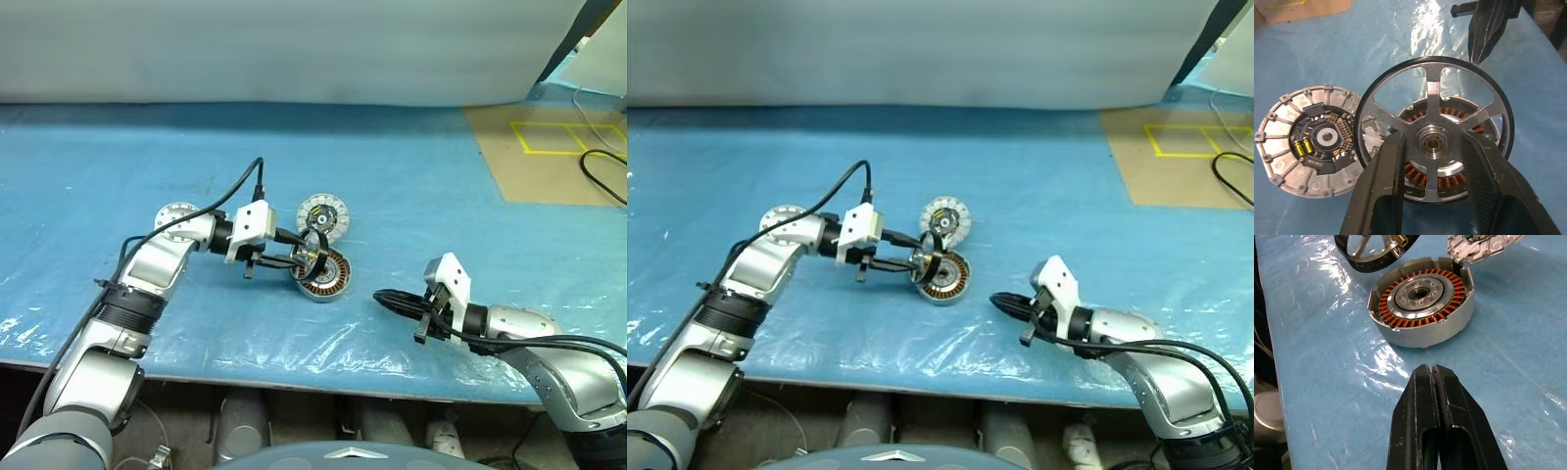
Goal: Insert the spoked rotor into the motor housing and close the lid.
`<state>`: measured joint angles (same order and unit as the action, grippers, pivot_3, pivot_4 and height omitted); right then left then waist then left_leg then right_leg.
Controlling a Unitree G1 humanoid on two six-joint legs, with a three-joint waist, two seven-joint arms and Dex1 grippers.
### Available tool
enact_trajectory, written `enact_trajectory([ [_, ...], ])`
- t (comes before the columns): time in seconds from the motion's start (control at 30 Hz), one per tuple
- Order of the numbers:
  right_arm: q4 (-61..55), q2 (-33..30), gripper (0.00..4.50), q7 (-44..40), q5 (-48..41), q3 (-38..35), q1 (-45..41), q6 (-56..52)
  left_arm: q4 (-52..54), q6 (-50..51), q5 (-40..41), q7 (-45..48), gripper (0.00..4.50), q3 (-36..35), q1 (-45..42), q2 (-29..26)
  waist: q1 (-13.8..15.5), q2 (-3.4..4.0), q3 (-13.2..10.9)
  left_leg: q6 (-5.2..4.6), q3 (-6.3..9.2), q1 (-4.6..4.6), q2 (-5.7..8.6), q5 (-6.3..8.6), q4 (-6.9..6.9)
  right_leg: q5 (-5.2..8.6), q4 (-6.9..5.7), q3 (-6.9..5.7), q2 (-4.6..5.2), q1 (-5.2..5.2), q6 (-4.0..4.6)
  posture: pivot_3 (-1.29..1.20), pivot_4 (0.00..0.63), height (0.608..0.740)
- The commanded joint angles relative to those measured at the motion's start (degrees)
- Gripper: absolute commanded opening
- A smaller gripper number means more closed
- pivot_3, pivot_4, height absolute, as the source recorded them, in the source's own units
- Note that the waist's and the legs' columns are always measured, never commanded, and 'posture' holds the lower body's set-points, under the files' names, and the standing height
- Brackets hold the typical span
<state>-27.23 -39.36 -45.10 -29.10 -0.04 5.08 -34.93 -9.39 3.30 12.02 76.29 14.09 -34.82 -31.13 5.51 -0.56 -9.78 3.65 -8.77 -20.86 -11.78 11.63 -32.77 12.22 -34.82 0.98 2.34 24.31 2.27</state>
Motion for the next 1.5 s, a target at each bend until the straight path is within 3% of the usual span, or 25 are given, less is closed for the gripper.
enact_trajectory([
  [0.03,0.4,0.3,0.00,-0.6,1.0,0.1,-0.5,2.5,1.8,-0.4,0.7,0.0,1.45,-0.6,-0.1,0.1,0.0,0.00,0.0,-0.02,0.00,0.00,0.00,-0.01,0.00,0.00,-0.01,0.00,0.01,0.00,0.00,0.00,0.150,0.740],
  [0.57,6.3,-0.1,0.00,-4.0,1.6,-0.8,-1.7,6.0,-0.1,-2.4,-1.7,-1.0,1.45,1.0,1.7,1.3,0.0,0.01,0.0,-0.13,0.00,-0.01,0.00,-0.07,-0.02,-0.01,-0.05,-0.02,0.01,-0.01,0.01,0.00,0.150,0.740],
  [1.5,-6.2,0.7,0.00,4.0,-2.1,-0.5,-5.0,-7.2,-5.8,-5.7,-7.1,-0.1,1.45,3.9,-4.1,1.3,0.0,0.03,0.0,-0.14,0.00,0.16,0.01,-0.09,-0.01,-0.02,-0.08,-0.01,0.01,-0.01,0.00,0.00,0.150,0.740],
])
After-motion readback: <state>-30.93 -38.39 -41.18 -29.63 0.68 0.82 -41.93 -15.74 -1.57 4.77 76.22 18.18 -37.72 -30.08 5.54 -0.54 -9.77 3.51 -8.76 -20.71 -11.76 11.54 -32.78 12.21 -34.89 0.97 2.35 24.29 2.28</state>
